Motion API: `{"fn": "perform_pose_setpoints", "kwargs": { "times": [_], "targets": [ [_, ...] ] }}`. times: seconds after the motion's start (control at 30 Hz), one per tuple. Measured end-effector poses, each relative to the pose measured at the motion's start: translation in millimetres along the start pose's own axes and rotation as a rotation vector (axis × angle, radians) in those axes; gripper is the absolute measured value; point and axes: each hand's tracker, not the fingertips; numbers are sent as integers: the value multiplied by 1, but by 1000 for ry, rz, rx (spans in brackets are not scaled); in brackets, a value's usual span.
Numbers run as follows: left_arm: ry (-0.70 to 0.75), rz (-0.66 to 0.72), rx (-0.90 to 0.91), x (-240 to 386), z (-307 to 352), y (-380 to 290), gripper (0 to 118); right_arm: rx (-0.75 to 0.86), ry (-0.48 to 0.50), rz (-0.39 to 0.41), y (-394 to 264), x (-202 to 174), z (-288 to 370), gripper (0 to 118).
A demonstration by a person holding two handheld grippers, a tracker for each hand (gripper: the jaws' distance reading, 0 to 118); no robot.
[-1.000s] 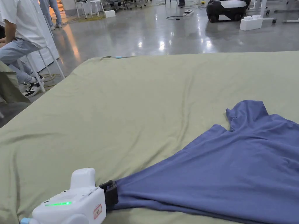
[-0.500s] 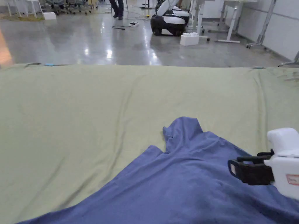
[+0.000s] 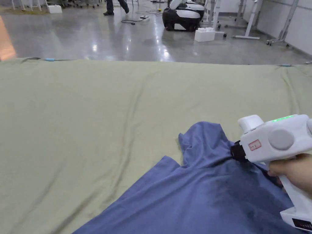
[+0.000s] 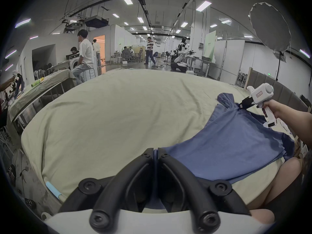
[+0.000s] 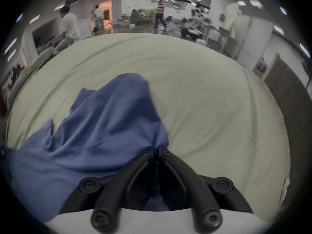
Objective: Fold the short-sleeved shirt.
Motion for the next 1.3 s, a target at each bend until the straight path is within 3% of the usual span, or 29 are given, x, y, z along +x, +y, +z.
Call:
{"fn": "perform_pose_setpoints", "kwargs": {
  "times": [0.07,0.17,0.3,0.43,0.53,0.7,0.8,1.07,1.3],
  "targets": [
    [-8,-3,0,2,3,0,3,12,33,-51,-4,-2,16,6],
    [-12,-16,52,4,18,9,3,137,-33,-83,-9,1,63,6],
    [-57,25,100,4,39,34,3,244,13,-155,-9,16,152,6],
    [-100,-3,181,9,61,83,3,365,-68,-120,-13,18,257,6],
    [-162,-1,235,16,78,130,3,474,-127,-137,-16,19,332,6],
    [-157,-42,337,34,110,210,3,705,-294,-109,-17,16,439,6],
    [-139,-19,388,34,130,256,3,774,-334,-167,-8,19,486,7],
    [-106,116,506,17,186,361,3,886,-364,-209,34,36,554,6],
    [89,-63,596,36,179,432,3,949,-361,-226,106,44,551,6]
  ]
}}
